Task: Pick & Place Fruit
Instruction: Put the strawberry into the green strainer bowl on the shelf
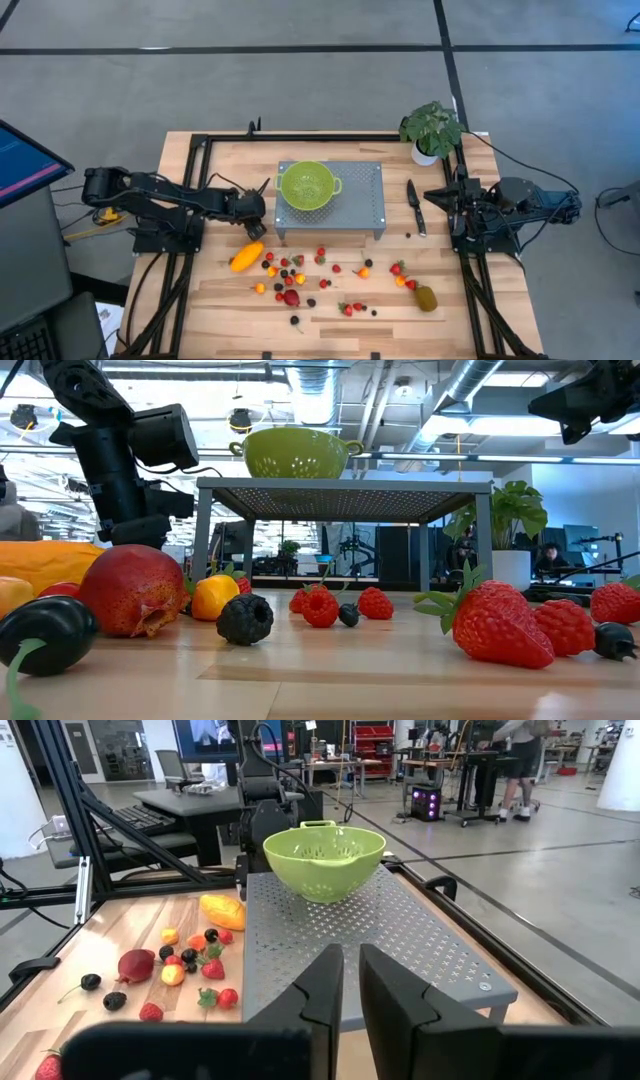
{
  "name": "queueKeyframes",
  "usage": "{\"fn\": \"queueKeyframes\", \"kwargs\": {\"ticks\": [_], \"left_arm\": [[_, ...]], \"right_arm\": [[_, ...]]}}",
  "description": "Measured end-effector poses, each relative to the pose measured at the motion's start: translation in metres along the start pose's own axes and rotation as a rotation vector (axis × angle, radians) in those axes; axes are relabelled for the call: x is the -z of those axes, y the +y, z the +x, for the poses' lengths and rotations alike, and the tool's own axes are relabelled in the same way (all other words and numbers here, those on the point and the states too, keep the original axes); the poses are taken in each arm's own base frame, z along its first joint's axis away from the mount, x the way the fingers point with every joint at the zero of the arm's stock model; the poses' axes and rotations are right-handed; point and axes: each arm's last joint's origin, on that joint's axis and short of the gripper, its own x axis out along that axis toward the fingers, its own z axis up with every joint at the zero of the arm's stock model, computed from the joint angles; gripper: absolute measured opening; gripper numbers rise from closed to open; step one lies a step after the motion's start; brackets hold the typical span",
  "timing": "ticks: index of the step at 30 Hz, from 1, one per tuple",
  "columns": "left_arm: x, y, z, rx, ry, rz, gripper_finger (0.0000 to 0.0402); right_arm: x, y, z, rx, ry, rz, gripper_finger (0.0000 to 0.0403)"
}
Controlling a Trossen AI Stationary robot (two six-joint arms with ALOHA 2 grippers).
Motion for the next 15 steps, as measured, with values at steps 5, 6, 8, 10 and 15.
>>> {"fn": "queueKeyframes", "kwargs": {"ticks": [5, 6, 8, 10, 15], "left_arm": [[-0.0001, 0.0, 0.0001, 0.0, -0.002, 0.0, 0.0148], [-0.0002, -0.0001, 0.0001, 0.001, -0.003, -0.001, 0.0152], [-0.0002, -0.0001, 0.0001, 0.001, -0.003, -0.001, 0.0158], [-0.0002, 0.0, -0.0001, 0.001, -0.004, -0.001, 0.0159], [-0.0003, 0.0032, -0.0071, 0.006, -0.031, -0.001, 0.0147]], "right_arm": [[0.0, 0.0, 0.0, -0.001, 0.0, 0.0, 0.0033], [0.0, 0.0, 0.0, 0.0, 0.0, 0.0, 0.0033], [0.0, 0.0, 0.0, 0.0, 0.0, 0.0, 0.0033], [0.0, 0.0, 0.0, -0.001, 0.0, 0.0, 0.0033], [0.0, 0.0, 0.0, 0.0, 0.0, 0.0, 0.0033]]}}
